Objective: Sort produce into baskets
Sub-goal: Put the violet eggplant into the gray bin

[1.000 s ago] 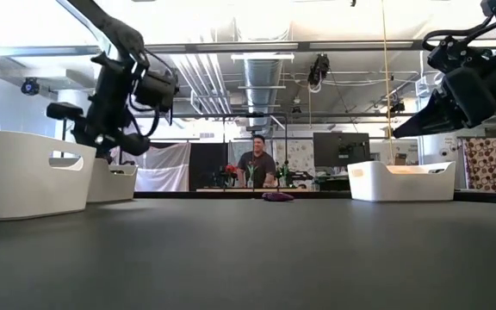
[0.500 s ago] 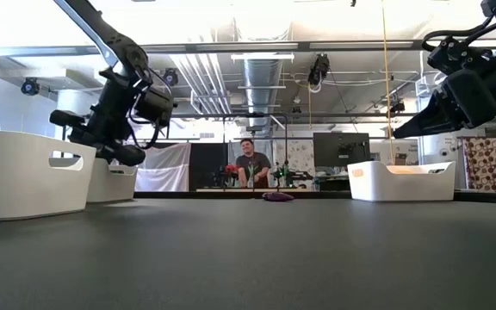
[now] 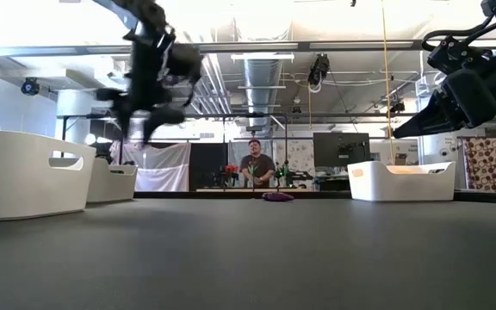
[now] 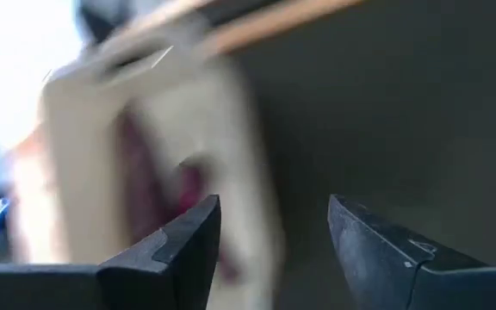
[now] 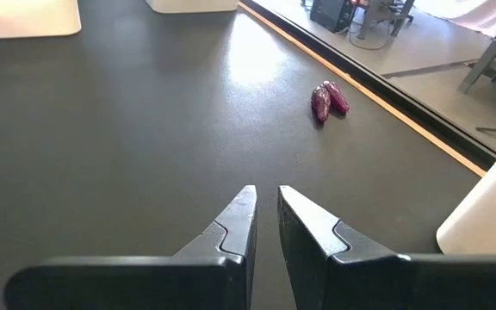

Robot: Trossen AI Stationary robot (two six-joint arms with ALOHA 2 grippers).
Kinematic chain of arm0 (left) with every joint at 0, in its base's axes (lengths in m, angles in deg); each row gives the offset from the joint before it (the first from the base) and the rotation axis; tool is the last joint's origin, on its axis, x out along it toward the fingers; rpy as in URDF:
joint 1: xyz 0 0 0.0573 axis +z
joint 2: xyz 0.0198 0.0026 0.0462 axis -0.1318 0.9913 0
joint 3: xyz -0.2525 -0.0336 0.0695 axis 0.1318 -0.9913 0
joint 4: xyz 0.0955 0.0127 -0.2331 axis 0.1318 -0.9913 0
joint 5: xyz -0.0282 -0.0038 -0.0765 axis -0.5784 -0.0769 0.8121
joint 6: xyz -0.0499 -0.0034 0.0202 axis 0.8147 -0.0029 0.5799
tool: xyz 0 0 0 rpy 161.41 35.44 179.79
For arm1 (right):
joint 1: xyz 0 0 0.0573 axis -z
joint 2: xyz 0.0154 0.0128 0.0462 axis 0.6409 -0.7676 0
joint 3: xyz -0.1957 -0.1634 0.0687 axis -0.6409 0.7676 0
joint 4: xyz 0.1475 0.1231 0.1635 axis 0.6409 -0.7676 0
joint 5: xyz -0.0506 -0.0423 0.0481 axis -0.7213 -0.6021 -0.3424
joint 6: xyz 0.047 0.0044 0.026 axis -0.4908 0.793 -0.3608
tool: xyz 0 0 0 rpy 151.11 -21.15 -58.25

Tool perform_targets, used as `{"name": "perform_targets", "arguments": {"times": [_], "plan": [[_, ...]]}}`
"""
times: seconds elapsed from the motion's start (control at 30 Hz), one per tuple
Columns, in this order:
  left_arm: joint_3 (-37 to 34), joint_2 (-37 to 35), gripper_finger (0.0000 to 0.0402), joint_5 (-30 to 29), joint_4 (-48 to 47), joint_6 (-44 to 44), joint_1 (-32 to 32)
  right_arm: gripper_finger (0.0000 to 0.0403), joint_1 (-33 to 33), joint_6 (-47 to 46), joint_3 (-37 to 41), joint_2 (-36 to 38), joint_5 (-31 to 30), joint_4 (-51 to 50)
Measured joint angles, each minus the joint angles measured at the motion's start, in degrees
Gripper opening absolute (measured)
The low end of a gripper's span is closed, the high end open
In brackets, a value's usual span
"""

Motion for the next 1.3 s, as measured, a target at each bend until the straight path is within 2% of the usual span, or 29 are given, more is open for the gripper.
{"name": "perform_targets", "arguments": {"times": [0.17, 0.33, 0.63, 0.8, 1.0, 1.17, 1.3], "plan": [[2.9, 0.0, 0.02, -0.7, 17.0, -6.9, -6.7, 0.0043, 0.0, 0.9, 0.0, 0.0, 0.2, 0.4], [1.8, 1.5, 0.0219, 6.4, 34.7, -9.4, -8.9, 0.0043, 0.0, 0.9, 0.0, 0.0, 0.3, 0.4], [3.8, 13.3, 0.0306, 7.3, 47.3, -14.3, -12.1, 0.0043, 0.0, 1.0, 0.0, 0.0, 0.3, 0.4], [10.9, 21.5, 0.0329, 10.1, 46.3, -15.2, -12.5, 0.0043, 0.0, 1.0, 0.0, 0.0, 0.3, 0.4], [25.8, 31.9, 0.0322, 9.4, 38.7, -14.5, -11.8, 0.0043, 0.0, 1.0, 0.1, 0.0, 0.3, 0.4], [40.2, 41.8, 0.0318, 7.0, 29.2, -14.1, -12.1, 0.0043, 0.0, 1.0, 0.1, 0.0, 0.3, 0.4], [53.1, 48.6, 0.0318, 2.2, 17.7, -12.2, -12.5, 0.0043, 0.0, 1.0, 0.2, 0.0, 0.3, 0.4]]}}
